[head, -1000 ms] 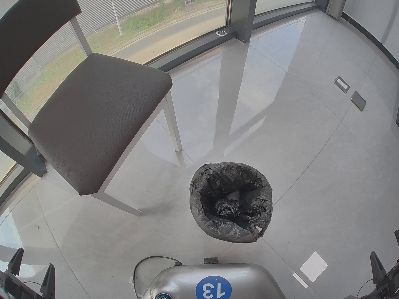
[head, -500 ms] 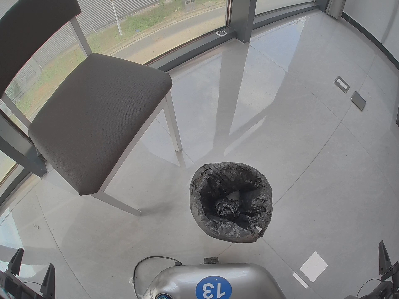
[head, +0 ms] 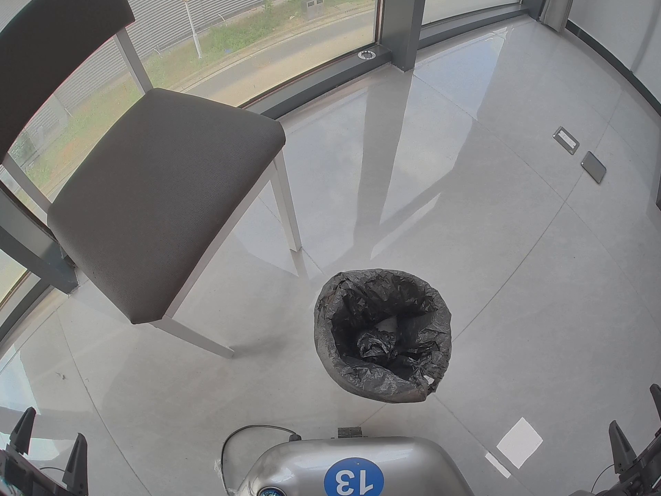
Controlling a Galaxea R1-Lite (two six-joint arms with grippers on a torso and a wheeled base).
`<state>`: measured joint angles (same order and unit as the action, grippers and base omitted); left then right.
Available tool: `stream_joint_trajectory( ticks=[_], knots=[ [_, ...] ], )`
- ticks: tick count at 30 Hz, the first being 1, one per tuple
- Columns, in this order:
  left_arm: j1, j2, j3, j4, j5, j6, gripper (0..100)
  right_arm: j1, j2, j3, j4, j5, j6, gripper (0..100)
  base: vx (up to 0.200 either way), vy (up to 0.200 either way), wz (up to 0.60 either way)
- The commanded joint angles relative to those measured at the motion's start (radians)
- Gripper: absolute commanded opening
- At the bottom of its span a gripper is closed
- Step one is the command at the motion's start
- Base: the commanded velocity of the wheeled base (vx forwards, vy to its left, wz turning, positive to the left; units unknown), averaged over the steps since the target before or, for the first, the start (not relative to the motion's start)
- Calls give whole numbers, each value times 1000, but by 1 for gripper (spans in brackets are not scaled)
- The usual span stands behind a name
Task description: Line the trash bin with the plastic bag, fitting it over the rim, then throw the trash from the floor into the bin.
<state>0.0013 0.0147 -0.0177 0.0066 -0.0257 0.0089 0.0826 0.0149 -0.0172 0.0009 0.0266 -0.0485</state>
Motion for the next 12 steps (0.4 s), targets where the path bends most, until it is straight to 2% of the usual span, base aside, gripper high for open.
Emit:
stream_joint_trajectory(
  ticks=[1,12],
  knots=[
    [0,-15,15,-2,0,0,100,0,-15,17,-1,-1,6,100,0,0,0],
    [0,-15,15,-2,0,0,100,0,-15,17,-2,1,-4,100,0,0,0]
  ],
)
